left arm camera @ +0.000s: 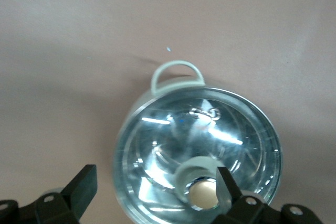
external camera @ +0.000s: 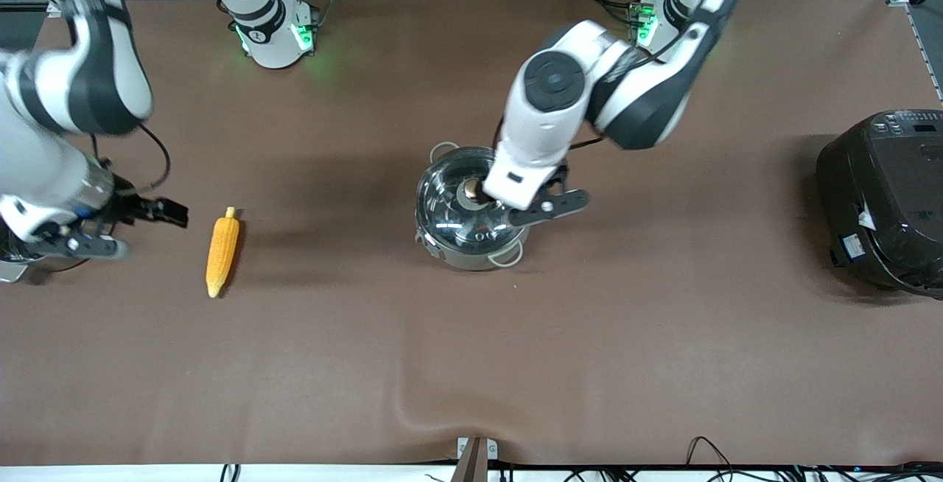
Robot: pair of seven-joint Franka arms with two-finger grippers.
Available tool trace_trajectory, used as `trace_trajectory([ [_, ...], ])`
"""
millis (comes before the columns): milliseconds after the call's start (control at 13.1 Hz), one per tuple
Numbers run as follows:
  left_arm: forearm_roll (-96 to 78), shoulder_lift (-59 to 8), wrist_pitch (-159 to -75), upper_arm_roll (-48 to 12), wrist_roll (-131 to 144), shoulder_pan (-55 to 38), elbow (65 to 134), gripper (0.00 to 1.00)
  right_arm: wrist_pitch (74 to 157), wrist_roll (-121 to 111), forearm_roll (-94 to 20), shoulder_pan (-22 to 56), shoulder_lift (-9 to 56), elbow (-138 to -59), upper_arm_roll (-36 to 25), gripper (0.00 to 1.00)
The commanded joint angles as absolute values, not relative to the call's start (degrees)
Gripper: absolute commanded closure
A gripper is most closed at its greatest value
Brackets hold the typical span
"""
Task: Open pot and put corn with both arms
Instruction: 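Grasp the lid knob with the left gripper while the right gripper reaches the corn, then close the right gripper on the yellow corn while the left gripper holds the lid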
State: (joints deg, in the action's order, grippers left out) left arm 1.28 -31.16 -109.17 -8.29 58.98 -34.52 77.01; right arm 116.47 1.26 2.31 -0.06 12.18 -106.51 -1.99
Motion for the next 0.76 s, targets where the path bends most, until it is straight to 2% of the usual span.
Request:
trace_trajectory([
  [0, 2.46, -35.32, -109.51, -6.15, 62.57, -38.84, 73.57, 0.00, 126.95, -0.17, 3.34, -1.49, 13.44, -113.09, -1.23, 0.00],
  [76, 2.46, -36.38, -109.69, -6.15, 63.54, -39.63, 73.22, 0.02, 130.74, -0.18, 3.34, -1.49, 14.40, -115.29, -1.23, 0.00],
  [688, 2.46, -39.02, -110.48, -6.15, 65.04, -41.57, 72.95, 0.09, 139.20, -0.61, 3.43, -2.02, 24.07, -115.84, -1.23, 0.00],
])
